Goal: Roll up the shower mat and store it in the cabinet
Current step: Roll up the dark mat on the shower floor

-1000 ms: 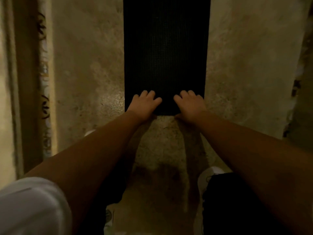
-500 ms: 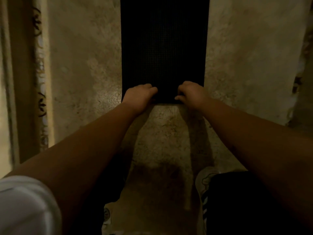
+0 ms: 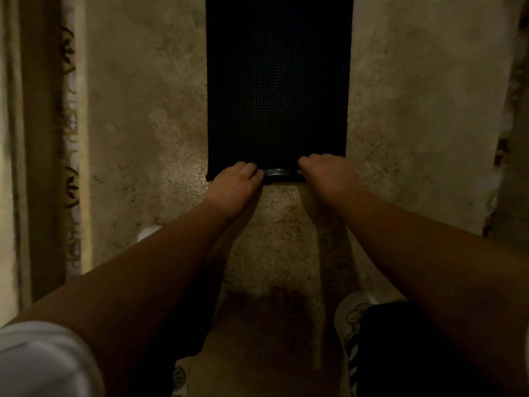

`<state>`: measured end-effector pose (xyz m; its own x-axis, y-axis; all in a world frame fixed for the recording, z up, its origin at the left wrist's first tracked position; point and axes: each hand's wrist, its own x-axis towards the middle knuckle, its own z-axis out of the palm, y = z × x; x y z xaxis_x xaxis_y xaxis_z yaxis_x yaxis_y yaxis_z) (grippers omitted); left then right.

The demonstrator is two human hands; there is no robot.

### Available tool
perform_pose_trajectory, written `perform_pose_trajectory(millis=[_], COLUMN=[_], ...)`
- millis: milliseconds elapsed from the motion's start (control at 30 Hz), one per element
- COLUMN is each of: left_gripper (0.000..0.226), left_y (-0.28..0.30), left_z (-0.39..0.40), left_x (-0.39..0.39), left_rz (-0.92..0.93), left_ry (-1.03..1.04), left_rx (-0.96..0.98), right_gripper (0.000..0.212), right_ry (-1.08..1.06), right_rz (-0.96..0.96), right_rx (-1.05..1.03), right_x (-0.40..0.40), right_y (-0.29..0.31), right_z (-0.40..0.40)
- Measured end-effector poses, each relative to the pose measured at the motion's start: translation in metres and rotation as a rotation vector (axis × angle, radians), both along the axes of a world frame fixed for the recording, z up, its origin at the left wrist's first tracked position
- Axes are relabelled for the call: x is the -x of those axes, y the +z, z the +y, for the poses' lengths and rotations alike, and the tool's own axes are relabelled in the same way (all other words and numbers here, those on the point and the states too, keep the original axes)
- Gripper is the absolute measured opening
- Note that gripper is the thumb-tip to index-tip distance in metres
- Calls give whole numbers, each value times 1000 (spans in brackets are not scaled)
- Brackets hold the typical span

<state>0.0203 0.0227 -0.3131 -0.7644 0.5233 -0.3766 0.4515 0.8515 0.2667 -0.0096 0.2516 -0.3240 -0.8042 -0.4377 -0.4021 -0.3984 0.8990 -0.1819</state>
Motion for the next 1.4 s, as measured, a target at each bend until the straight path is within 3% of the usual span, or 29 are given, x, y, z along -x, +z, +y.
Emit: perform_pose_trajectory(millis=[333, 633, 767, 867, 1000, 1133, 1233, 1400], left_gripper=[38, 48, 45, 34, 29, 32, 39, 34], left_y=[-1, -2, -8, -15, -19, -21, -20, -13], left_z=[6, -4, -11, -15, -16, -17, -19, -15], left_x=[11, 14, 24, 37, 49, 46, 47, 53], left_rz=[-50, -29, -15, -30, -121, -67, -25, 66], left_ry=[104, 95, 52, 83, 160, 85, 9, 125], left_rx=[51, 173, 97, -24, -149, -129, -52, -25], right_gripper=[44, 28, 28, 27, 32, 33, 33, 30], right_ry=[20, -97, -143, -176, -180, -133, -220, -344], right_rz=[-117, -272, -321, -246, -91, -79, -175, -250], right_rx=[98, 94, 131, 233, 178, 117, 153, 145], right_x=[-4, 27, 32, 28, 16, 11, 20, 37], right_y=[0, 5, 4, 5, 5, 5, 6, 7], right_z=[25, 28, 29, 28, 27, 26, 23, 21])
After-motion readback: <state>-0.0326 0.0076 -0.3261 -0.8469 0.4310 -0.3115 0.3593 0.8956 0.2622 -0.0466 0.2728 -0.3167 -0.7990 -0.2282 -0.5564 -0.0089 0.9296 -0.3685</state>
